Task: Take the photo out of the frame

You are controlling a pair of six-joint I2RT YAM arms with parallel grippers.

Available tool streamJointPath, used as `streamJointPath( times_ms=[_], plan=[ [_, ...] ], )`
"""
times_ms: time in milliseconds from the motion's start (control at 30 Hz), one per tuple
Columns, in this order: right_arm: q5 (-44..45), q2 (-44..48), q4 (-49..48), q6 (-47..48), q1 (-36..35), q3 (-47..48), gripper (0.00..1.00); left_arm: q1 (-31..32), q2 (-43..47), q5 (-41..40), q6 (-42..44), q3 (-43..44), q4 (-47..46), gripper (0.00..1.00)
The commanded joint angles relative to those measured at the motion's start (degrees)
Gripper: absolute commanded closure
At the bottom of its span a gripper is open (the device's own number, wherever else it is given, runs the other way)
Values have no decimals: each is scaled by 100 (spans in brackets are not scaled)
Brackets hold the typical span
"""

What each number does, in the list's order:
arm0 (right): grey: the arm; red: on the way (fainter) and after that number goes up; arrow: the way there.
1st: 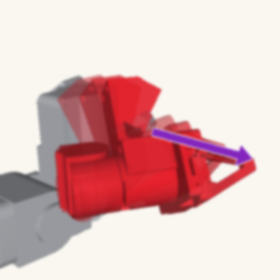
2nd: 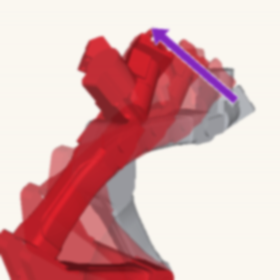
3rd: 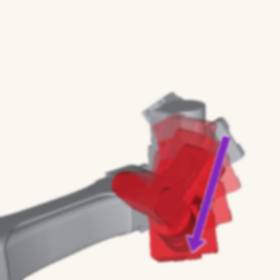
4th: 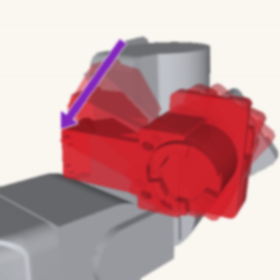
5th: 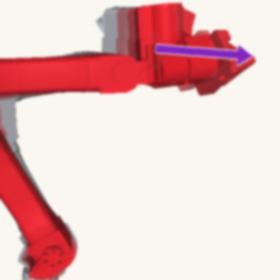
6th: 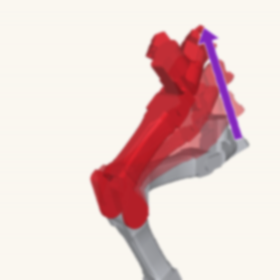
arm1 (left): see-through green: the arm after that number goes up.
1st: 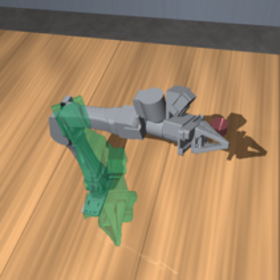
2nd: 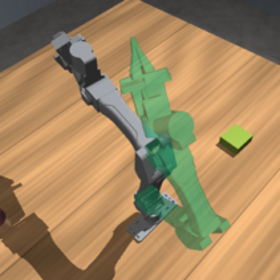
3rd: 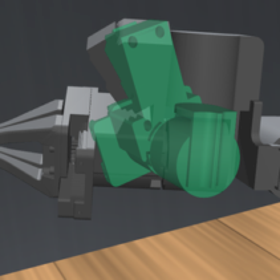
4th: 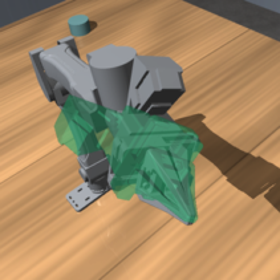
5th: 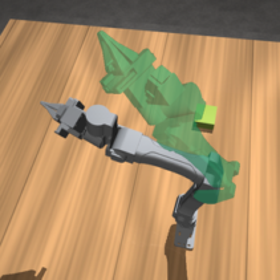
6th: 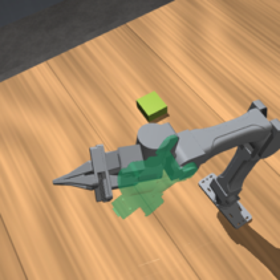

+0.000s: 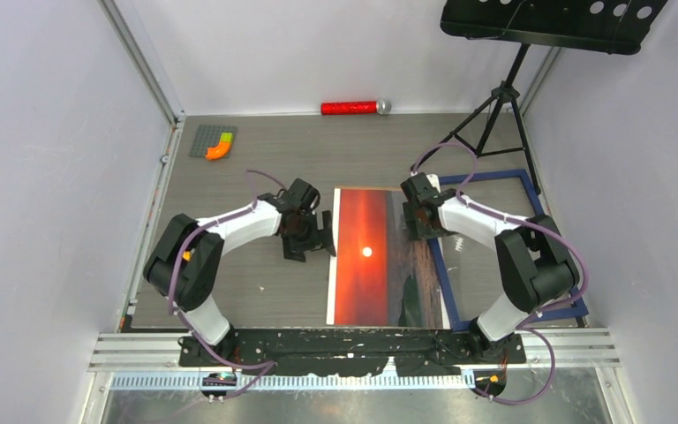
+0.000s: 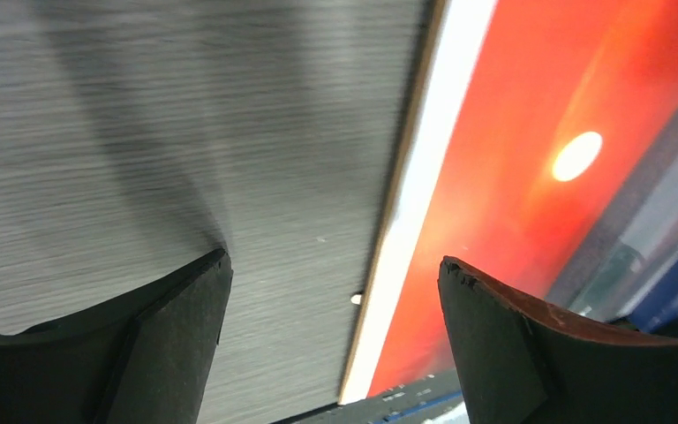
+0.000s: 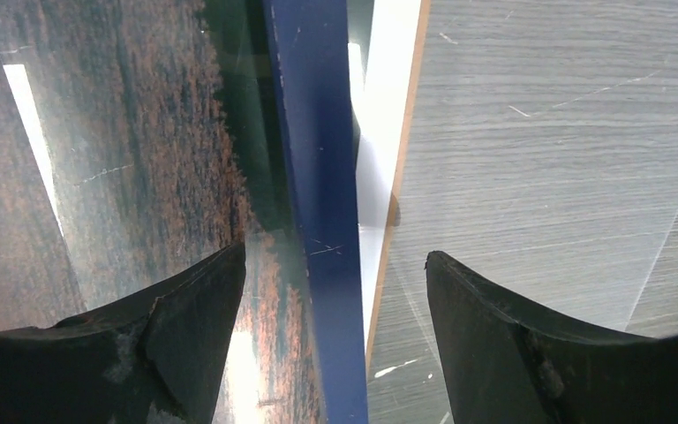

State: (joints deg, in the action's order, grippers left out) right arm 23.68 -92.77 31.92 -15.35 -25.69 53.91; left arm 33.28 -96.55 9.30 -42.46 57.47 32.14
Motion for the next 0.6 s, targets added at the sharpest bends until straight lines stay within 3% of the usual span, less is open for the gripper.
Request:
streamJointPath(
  times_ms=[0,133,200,333,567],
  plan=[
    [-601,81,-111,-17,-22,-205,20,262,-249,993,-168,-272,-894,9],
    [-806,48,-122,67,-18,-238,20,312,-232,1486,-691,-509,-1750,10],
    [-851,35,-117,120,-23,-240,20,396,-70,962,-830,-556,-1700,10],
    [-851,200,-253,233,-17,-183,20,552,145,-207,-893,-285,-752,10],
    [-1929,740,-1259,345,-29,615,19,557,780,-772,-926,-489,-283,7]
  ],
)
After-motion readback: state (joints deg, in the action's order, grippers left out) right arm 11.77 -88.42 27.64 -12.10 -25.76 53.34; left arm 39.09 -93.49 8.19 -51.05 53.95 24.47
